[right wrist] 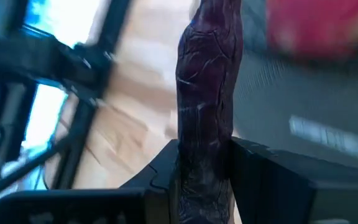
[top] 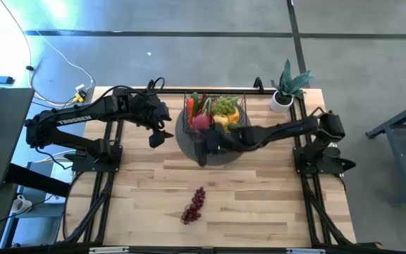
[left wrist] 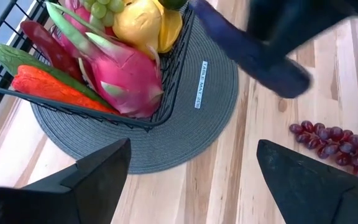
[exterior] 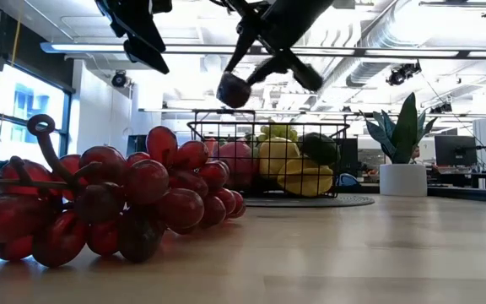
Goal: Build produce basket
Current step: Put the eggplant into the wire basket
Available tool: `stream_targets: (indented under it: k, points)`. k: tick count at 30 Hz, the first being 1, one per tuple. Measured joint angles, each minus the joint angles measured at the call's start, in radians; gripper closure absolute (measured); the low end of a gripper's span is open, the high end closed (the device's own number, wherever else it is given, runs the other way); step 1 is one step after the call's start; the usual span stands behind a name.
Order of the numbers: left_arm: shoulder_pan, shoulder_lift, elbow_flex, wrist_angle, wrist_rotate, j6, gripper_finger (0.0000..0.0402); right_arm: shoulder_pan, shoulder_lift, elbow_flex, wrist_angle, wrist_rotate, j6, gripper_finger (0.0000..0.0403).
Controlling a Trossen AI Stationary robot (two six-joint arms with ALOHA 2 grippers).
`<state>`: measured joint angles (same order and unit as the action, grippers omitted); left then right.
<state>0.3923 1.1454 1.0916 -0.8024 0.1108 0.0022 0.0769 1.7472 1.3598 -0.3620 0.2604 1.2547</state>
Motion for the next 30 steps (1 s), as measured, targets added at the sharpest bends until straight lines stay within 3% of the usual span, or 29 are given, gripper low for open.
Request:
stream_targets:
  k: [8,17,30]
  points:
    - [0.000,0.000,0.000,0.059,-0.002,-0.032,0.0062,-0.175,-0.021,0.000,0.214,-0.011,-0.271,0.0325]
    - [0.000,0.000,0.000,0.169,-0.039,-0.052,0.0062,-0.332,-0.021,0.000,0.360,-0.029,-0.417,0.0325]
    - [0.000,0.000,0.000,0.328,-0.206,-0.078,0.0062,-0.386,0.036,0.000,0.501,0.080,-0.534,0.0325]
